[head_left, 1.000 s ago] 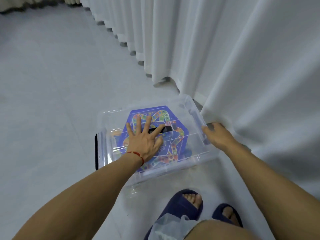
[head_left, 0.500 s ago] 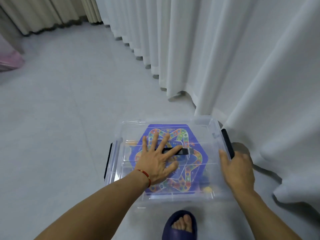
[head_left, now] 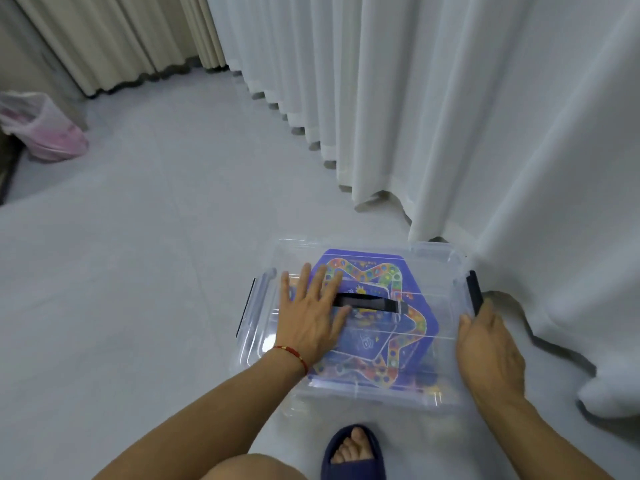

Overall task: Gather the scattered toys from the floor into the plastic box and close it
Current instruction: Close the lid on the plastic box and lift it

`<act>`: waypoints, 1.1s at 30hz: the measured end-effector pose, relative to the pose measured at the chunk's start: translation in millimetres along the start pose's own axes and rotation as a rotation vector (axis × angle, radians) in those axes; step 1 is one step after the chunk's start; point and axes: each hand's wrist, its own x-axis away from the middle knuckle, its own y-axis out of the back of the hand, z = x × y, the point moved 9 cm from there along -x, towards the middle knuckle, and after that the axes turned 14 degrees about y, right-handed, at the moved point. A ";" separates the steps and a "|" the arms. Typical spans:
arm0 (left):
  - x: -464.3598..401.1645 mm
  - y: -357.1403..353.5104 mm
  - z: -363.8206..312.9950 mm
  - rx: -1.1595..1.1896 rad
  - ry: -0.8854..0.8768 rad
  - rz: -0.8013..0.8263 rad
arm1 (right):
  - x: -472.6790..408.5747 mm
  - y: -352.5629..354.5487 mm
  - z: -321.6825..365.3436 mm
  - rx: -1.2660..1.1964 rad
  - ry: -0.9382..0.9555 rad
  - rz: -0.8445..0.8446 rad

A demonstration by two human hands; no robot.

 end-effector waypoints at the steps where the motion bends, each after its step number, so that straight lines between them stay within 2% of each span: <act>1: 2.7 3.8 29.3 0.017 0.167 -0.054 | 0.7 0.3 1.7 -0.012 0.001 0.018; 3: 12.5 6.8 94.1 0.056 0.491 -0.058 | 1.3 1.7 2.9 -0.010 0.018 0.028; 5: 20.3 -10.5 145.1 0.173 0.738 0.140 | 2.0 3.3 3.8 -0.008 0.027 0.029; 7: 27.4 -32.6 166.1 0.419 0.918 0.361 | 2.5 4.3 4.2 -0.030 0.030 0.028; 9: 32.4 -37.9 165.7 0.558 1.007 0.420 | 1.9 5.4 2.3 -0.048 0.014 0.032; 11: 31.8 -29.0 166.3 0.459 0.994 0.282 | 0.3 5.7 1.7 -0.041 0.019 0.022; 13: 28.9 -9.3 158.6 0.247 0.889 0.091 | -0.9 5.2 0.9 -0.038 0.011 0.013; 15: 27.7 3.7 149.1 0.159 0.829 0.013 | -2.3 4.1 0.0 -0.037 0.014 -0.001; 19: 24.9 6.8 140.7 0.164 0.763 0.019 | -3.7 5.5 2.8 -0.038 0.043 -0.018; 26: 23.6 2.9 129.9 0.321 0.705 0.038 | -4.1 -2.9 -1.6 -0.148 0.084 0.036; 33: 20.8 -2.7 132.7 0.314 0.781 0.127 | -2.3 -1.1 1.4 -0.285 0.023 0.105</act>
